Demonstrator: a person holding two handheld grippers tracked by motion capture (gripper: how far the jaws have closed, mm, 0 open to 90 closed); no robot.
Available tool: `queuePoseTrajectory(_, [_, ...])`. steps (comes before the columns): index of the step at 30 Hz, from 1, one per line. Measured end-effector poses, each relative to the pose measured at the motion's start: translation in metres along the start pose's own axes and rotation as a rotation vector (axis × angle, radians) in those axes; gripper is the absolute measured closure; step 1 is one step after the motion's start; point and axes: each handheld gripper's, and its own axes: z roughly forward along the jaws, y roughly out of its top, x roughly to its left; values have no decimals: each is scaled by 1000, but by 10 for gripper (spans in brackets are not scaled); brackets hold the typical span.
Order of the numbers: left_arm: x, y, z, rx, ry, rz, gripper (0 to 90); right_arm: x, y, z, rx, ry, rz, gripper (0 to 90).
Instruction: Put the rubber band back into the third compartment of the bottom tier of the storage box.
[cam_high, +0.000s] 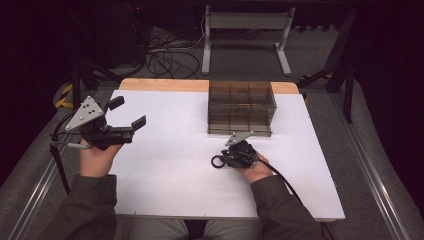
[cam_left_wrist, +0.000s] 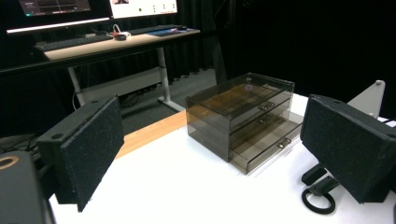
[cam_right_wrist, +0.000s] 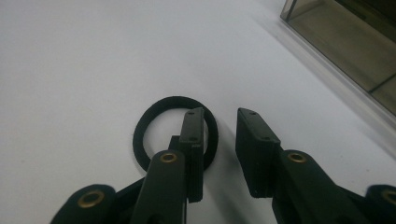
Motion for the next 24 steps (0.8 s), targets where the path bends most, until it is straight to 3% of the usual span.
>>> queuePoseTrajectory(11, [0, 0, 0, 4, 7, 6, 70, 2, 0, 1, -5, 15, -5, 861])
queuePoseTrajectory(24, [-1, 0, 0, -6, 3, 2, 72, 0, 3, 2, -2, 23, -18, 880])
